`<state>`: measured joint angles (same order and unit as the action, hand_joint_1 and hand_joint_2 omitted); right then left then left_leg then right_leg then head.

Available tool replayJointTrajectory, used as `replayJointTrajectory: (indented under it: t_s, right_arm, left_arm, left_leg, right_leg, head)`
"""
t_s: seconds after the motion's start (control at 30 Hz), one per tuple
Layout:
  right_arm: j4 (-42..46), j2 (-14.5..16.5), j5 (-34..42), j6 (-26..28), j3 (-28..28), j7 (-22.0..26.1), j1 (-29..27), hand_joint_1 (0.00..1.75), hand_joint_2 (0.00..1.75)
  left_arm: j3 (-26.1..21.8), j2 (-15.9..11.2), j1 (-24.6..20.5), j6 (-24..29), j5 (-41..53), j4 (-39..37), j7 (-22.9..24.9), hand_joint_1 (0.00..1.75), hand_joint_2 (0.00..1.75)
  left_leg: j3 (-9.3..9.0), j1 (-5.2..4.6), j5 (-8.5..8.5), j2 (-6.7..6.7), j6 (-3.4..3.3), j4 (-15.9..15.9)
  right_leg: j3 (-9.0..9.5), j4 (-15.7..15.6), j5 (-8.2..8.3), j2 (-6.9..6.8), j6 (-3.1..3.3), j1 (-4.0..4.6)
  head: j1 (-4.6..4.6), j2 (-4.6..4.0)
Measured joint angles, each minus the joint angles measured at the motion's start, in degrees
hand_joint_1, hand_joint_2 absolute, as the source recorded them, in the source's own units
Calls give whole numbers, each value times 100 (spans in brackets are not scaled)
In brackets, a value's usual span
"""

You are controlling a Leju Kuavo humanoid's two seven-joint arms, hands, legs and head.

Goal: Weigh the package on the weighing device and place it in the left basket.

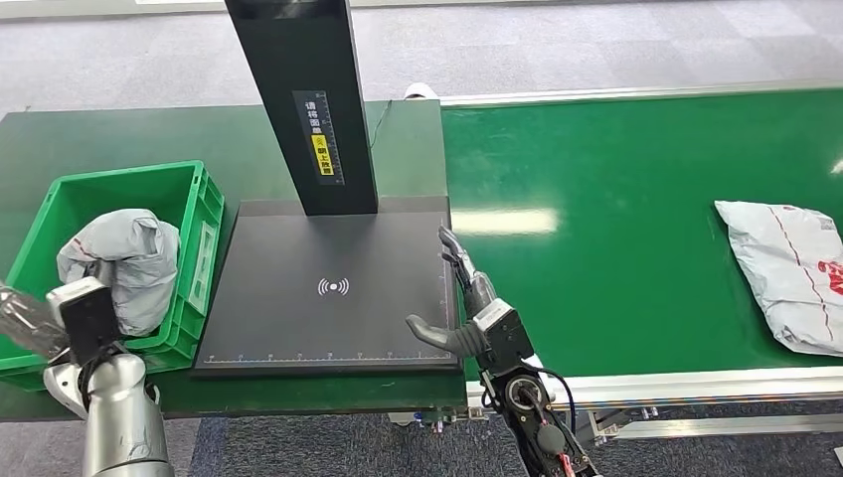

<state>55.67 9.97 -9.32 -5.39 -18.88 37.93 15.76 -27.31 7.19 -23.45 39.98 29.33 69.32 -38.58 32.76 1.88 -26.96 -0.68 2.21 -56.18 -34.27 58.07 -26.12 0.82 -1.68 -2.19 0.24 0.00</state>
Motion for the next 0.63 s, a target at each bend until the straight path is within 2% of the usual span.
replayJointTrajectory:
  t_s: [0.2, 0.4, 0.5, 0.63]
  right_arm:
    - [-54, 2, 18, 44, -36, 4, 61, 0, 175]
    - [-75, 2, 41, 70, -43, -17, 110, 0, 175]
    - [-83, 2, 94, 103, -47, -52, 127, 0, 175]
    - [-83, 1, 60, 90, -48, -56, 119, 0, 175]
  left_arm:
    - [694, 110, 476, 0, -626, 992, -1, 0, 175]
    - [1708, 139, 923, -2, -994, 1864, -2, 0, 175]
    - [2044, 143, 1023, -2, -935, 2006, -2, 0, 175]
    - [2239, 129, 1110, -3, -1341, 2012, -2, 0, 175]
  left_leg:
    - [3, -1, -3, 1, -2, 0]
    - [2, -1, -3, 2, -2, 0]
    - [-1, -1, -2, 1, -2, 0]
    - [-4, 0, -2, 0, -1, 0]
  right_leg:
    - [-2, -1, -1, 0, -1, -1]
    - [0, -2, -1, -1, -1, -1]
    - [3, -2, -1, -1, 0, -1]
    - [3, -2, 0, 0, 0, -1]
  head:
    - [1, 0]
    - [0, 0]
    - [0, 0]
    - [-1, 0]
